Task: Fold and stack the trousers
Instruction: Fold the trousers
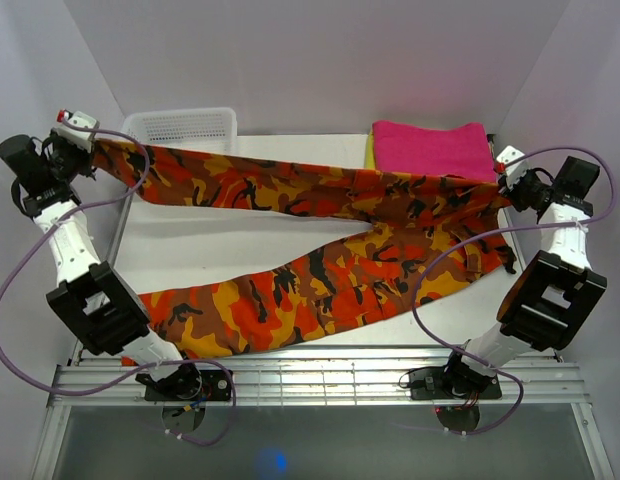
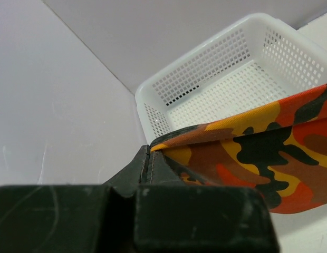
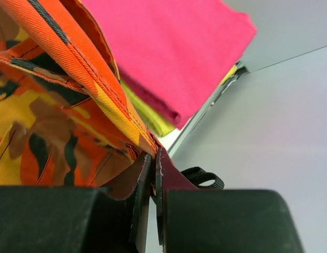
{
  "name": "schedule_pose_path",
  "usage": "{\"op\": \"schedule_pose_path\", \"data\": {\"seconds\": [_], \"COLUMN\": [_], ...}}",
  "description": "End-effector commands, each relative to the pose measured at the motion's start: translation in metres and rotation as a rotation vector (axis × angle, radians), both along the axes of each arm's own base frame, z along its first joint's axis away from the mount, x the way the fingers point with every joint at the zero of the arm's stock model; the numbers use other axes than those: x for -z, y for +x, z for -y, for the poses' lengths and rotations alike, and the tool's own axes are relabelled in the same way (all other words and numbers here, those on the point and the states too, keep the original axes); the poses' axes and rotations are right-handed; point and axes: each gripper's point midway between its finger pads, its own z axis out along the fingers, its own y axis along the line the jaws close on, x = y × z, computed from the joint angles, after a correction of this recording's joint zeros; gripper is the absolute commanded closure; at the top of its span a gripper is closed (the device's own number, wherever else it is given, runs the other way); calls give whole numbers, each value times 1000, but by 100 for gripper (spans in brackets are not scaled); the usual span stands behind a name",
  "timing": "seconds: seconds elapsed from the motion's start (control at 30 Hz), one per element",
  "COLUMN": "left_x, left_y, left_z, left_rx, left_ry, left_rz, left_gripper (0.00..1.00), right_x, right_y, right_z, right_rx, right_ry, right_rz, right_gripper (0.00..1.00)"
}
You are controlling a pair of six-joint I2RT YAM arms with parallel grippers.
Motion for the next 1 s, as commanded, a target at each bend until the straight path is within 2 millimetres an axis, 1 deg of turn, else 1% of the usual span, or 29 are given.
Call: {"op": "schedule_pose_path", "data": {"seconds": [0.0,0.1,0.2,0.3,0.37,0.4,0.47,0.5,0.53,0.57,0.63,0.67,0.73,0.77,0.8,0.83,0.87,0.9,0.93,0.97], "left_x": [0,25,44,45,42,41,38,36,30,29,22,15,7,0,-3,-6,-5,-8,-6,1], "left_y": [-45,-64,-74,-82,-86,-88,-92,-94,-93,-93,-91,-89,-88,-88,-89,-92,-99,-106,-112,-123], "left_z": [-28,-25,-23,-20,-16,-17,-16,-18,-20,-22,-25,-27,-31,-32,-32,-31,-33,-30,-26,-28], "left_rx": [-124,-129,-136,-137,-131,-136,-135,-143,-148,-155,-164,-171,-182,-186,-184,-183,-188,-181,-165,-177], "left_ry": [100,85,62,50,53,53,61,63,67,50,43,33,24,17,15,11,0,18,21,16], "left_rz": [-1,-60,-101,-111,-112,-110,-108,-103,-92,-95,-87,-76,-66,-61,-58,-54,-63,-59,-63,-83], "left_gripper": [100,100,100,100,100,100,100,100,100,100,100,100,100,100,100,100,100,100,100,100], "right_x": [-1,11,16,18,18,18,14,13,8,-5,-16,-30,-42,-52,-59,-61,-59,-57,-54,-48], "right_y": [-19,-28,-34,-39,-42,-44,-43,-42,-40,-35,-30,-25,-22,-21,-24,-27,-32,-41,-47,-53], "right_z": [36,37,39,41,44,47,50,52,53,56,58,60,61,63,62,61,60,58,57,57], "right_rx": [54,37,30,23,16,21,24,27,31,36,44,49,56,59,57,44,35,31,23,0], "right_ry": [-141,-147,-145,-144,-159,-155,-154,-145,-138,-145,-123,-127,-100,-100,-92,-107,-111,-120,-134,-176], "right_rz": [2,-39,-60,-69,-70,-71,-61,-56,-46,-21,0,25,44,63,77,85,82,85,82,84], "right_gripper": [92,92,92,92,92,92,92,92,92,92,92,92,92,92,92,92,92,92,92,92]}}
